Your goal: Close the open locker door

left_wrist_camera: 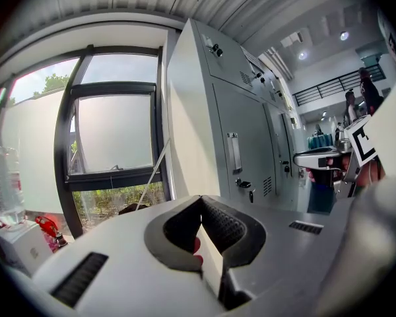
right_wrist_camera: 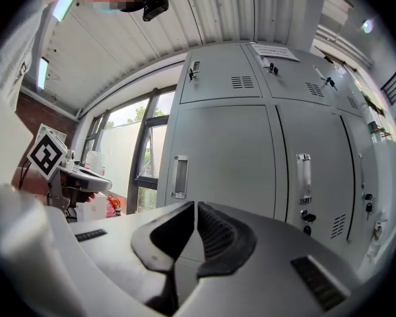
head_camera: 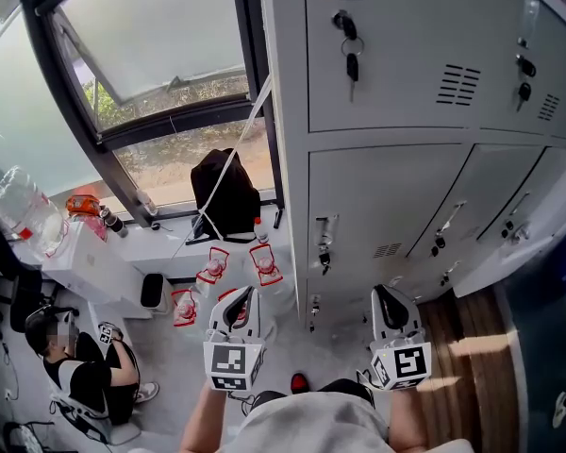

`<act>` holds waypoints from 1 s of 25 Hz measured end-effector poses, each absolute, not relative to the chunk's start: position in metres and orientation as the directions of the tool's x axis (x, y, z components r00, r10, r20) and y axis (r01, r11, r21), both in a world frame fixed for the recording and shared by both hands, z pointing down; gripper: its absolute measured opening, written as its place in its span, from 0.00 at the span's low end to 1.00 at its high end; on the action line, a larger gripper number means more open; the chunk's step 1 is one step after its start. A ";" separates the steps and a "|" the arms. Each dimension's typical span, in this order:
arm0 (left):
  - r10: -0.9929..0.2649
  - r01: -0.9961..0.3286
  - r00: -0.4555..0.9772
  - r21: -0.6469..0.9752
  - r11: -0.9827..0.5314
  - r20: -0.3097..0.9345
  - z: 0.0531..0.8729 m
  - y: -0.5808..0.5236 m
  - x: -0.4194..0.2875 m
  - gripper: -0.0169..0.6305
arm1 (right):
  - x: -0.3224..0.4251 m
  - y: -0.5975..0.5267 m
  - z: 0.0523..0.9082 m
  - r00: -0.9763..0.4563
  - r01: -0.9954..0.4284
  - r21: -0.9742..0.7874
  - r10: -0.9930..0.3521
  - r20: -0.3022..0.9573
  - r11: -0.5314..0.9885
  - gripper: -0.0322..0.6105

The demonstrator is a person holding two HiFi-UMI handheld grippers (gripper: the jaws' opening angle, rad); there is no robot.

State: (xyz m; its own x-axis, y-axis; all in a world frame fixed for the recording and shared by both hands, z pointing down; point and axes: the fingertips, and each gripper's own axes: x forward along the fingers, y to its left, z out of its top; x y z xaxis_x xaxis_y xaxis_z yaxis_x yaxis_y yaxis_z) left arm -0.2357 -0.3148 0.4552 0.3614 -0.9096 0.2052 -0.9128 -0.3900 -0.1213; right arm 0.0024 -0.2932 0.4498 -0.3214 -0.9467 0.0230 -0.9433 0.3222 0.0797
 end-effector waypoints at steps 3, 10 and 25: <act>-0.910 -0.915 0.353 -0.124 -0.385 0.218 0.460 -0.308 -0.239 0.06 | 0.006 -0.284 0.458 -0.312 -0.947 0.064 -0.949 0.038 0.313 0.09; -0.911 -0.918 0.347 -0.116 -0.378 0.220 0.461 -0.306 -0.239 0.06 | 0.005 -0.283 0.462 -0.298 -0.952 0.056 -0.953 0.048 0.300 0.08; -0.914 -0.921 0.343 -0.113 -0.372 0.217 0.458 -0.305 -0.240 0.06 | 0.003 -0.285 0.462 -0.309 -0.949 0.054 -0.950 0.049 0.311 0.08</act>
State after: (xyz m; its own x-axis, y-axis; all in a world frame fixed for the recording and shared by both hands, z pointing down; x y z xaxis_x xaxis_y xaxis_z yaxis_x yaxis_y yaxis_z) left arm -0.2397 -0.3049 0.4582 0.3426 -0.9141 0.2171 -0.9214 -0.3721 -0.1125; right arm 0.0029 -0.2848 0.4622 -0.3088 -0.9499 0.0487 -0.9488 0.3112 0.0542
